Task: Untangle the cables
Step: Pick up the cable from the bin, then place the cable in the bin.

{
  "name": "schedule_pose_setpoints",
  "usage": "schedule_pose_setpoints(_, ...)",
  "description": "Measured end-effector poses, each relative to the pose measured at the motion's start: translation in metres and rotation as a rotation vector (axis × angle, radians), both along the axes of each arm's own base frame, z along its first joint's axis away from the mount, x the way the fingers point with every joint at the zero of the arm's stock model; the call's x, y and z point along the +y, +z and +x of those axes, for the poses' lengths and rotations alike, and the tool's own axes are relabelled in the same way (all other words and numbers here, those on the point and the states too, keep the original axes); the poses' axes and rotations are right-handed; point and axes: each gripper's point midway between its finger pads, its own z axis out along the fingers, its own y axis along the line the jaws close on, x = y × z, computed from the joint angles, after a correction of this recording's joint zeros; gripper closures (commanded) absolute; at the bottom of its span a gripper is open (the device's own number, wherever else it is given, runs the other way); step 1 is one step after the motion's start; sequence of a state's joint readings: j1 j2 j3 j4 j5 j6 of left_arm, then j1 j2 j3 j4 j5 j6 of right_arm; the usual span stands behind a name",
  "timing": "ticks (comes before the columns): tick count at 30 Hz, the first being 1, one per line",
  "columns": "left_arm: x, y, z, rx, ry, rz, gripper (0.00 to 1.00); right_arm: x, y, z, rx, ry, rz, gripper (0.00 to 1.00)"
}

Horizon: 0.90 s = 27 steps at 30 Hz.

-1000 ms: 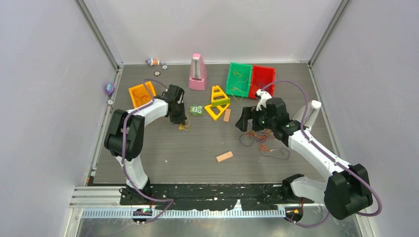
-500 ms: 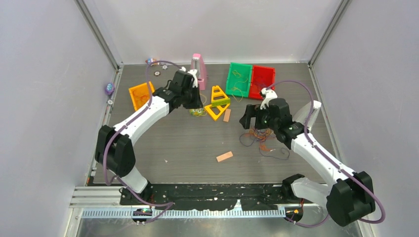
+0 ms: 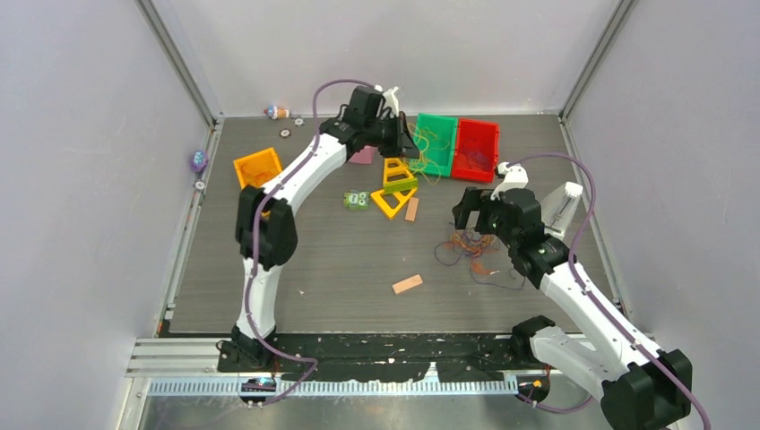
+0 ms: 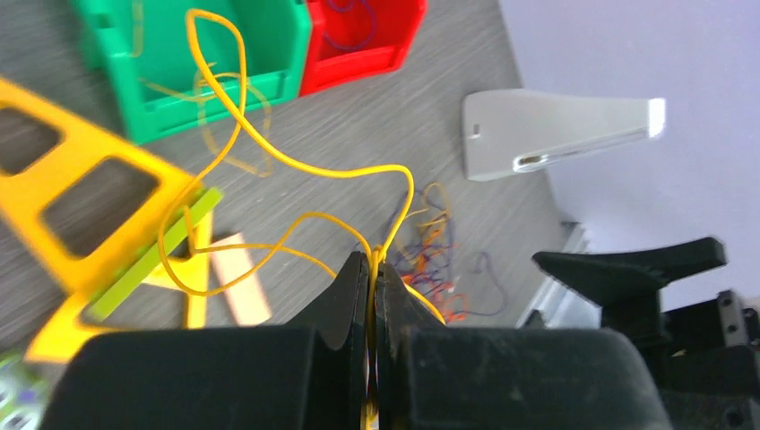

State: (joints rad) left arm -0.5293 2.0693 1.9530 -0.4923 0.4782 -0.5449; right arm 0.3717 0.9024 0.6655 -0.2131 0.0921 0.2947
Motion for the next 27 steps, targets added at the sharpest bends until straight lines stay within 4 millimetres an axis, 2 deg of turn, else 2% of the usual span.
schedule_pose_setpoints(4, -0.034, -0.02, 0.021, 0.091, -0.034, -0.113, 1.0, -0.004, 0.002, 0.001, -0.011, -0.02, -0.005, 0.0)
schedule_pose_setpoints(9, -0.066, -0.043, 0.055, 0.155, -0.02, -0.216, 1.0, -0.007, 0.002, 0.002, -0.013, -0.035, -0.013, 0.0)
schedule_pose_setpoints(12, -0.079, -0.053, 0.075, 0.165, 0.005, -0.274, 1.0, -0.008, 0.002, 0.003, -0.015, -0.041, -0.017, 0.0)
schedule_pose_setpoints(14, -0.08, -0.06, 0.082, 0.178, 0.036, -0.286, 1.0, -0.009, 0.002, 0.003, -0.015, -0.044, -0.02, 0.0)
schedule_pose_setpoints(15, -0.079, -0.064, 0.086, 0.18, 0.055, -0.282, 0.94, -0.009, 0.002, 0.003, -0.016, -0.045, -0.02, 0.01)
schedule_pose_setpoints(18, -0.074, -0.07, 0.098, 0.16, 0.118, -0.264, 0.52, -0.01, 0.003, 0.003, -0.017, -0.05, -0.022, 0.0)
schedule_pose_setpoints(19, -0.072, -0.069, 0.102, 0.153, 0.139, -0.26, 0.43, -0.01, 0.004, 0.004, -0.018, -0.051, -0.021, 0.0)
schedule_pose_setpoints(22, -0.066, -0.061, 0.116, 0.115, 0.193, -0.261, 0.33, -0.011, 0.006, 0.007, -0.021, -0.057, -0.02, 0.0)
schedule_pose_setpoints(27, -0.058, -0.051, 0.13, 0.06, 0.248, -0.254, 0.33, -0.013, 0.003, 0.01, -0.01, -0.065, -0.024, 0.0)
